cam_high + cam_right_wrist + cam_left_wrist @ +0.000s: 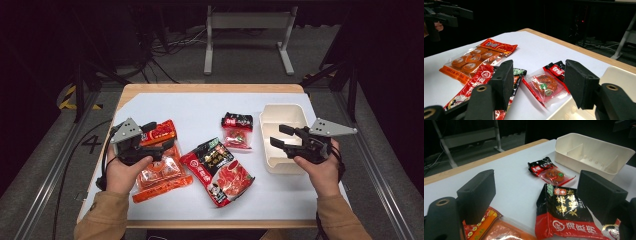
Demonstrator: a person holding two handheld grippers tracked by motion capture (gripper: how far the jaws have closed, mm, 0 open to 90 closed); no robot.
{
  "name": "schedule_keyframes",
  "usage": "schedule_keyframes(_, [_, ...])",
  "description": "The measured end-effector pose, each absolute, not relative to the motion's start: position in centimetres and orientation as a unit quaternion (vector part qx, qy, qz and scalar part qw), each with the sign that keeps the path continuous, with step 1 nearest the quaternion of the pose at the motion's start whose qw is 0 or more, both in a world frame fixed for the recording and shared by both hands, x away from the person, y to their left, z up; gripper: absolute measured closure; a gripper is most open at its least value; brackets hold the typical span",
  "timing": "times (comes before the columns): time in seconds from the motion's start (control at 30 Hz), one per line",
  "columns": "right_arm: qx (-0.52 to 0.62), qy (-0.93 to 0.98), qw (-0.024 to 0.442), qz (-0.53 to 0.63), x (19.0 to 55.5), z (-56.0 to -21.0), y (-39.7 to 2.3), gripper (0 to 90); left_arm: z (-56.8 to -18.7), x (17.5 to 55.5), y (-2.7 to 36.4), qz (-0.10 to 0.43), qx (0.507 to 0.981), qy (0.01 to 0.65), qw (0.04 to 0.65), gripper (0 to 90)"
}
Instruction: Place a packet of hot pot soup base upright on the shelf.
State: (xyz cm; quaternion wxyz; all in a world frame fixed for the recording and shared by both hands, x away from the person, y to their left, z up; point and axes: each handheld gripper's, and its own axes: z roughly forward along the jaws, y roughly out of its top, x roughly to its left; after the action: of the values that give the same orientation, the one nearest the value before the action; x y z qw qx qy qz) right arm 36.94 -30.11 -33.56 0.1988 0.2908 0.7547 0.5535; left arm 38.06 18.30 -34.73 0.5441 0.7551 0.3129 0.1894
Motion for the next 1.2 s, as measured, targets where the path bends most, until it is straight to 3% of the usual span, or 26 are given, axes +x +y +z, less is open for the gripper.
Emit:
schedule_keyframes(0.6, [0.296, 0.752, 0.199, 0.554, 36.9, -33.8, -30.6, 39.9, -38.1, 40.1, 15.1, 0.129, 0.782, 0.31, 0.525, 16.6])
schedule_keyframes(1.2, [0.295, 0.756, 0.191, 0.553, 37.1, -34.1, -30.2, 38.8, -41.5, 40.7, 12.3, 0.068, 0.824, 0.325, 0.46, 18.2])
